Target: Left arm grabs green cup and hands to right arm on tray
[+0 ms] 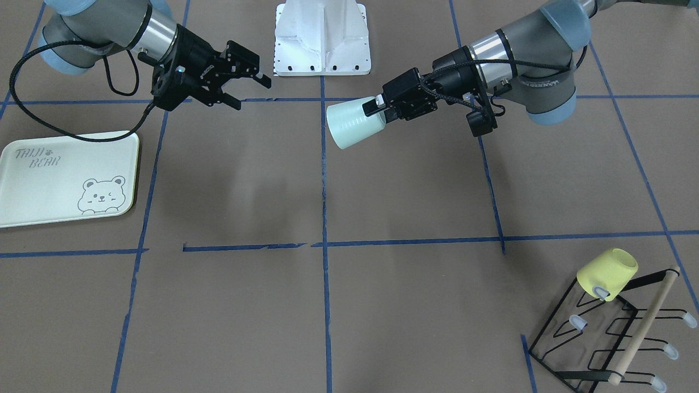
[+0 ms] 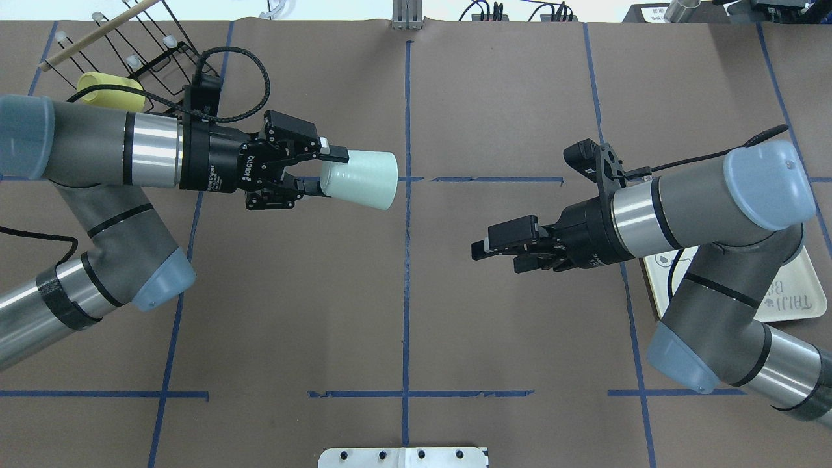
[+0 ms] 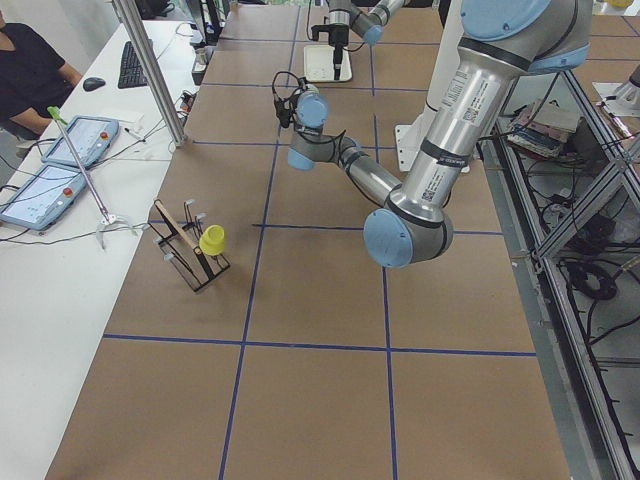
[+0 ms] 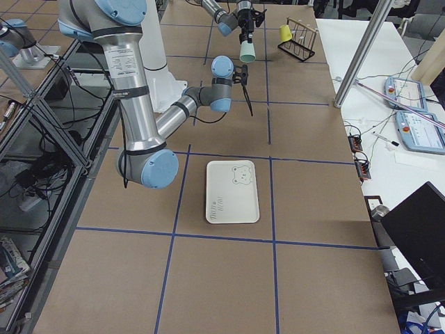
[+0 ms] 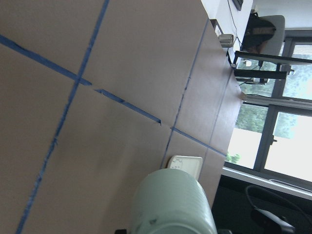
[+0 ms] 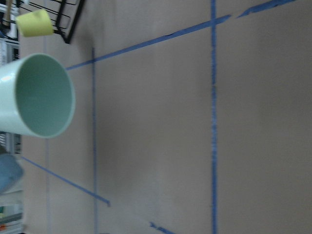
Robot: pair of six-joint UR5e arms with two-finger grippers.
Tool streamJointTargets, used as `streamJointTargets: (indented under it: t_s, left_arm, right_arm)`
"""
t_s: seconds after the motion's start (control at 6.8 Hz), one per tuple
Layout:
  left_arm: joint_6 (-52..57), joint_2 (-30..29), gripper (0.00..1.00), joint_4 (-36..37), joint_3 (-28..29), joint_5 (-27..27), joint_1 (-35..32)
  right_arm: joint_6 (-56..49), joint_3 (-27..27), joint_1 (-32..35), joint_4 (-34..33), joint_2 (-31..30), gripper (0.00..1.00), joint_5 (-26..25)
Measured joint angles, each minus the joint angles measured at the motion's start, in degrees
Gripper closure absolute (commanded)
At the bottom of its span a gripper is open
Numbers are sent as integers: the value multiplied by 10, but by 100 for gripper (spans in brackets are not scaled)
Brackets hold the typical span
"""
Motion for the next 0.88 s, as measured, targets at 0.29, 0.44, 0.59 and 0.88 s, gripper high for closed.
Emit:
streamJointTargets:
  t_s: [0.29, 0.44, 0.59, 0.88]
  left_arm:
    - [-41, -1, 100, -86, 2, 44, 39]
    - [-48, -1, 100, -117, 3, 51, 54]
    - [-57, -1, 100, -149, 3, 64, 74]
    - [-72, -4, 100, -199, 0, 100, 111]
  right_arm:
    - [141, -6, -5, 160, 3, 1, -22]
    - [170, -7, -5, 212, 4, 1, -29]
    - [189, -8, -6, 257, 6, 1, -40]
    - [217, -9, -17, 327, 11, 3, -84]
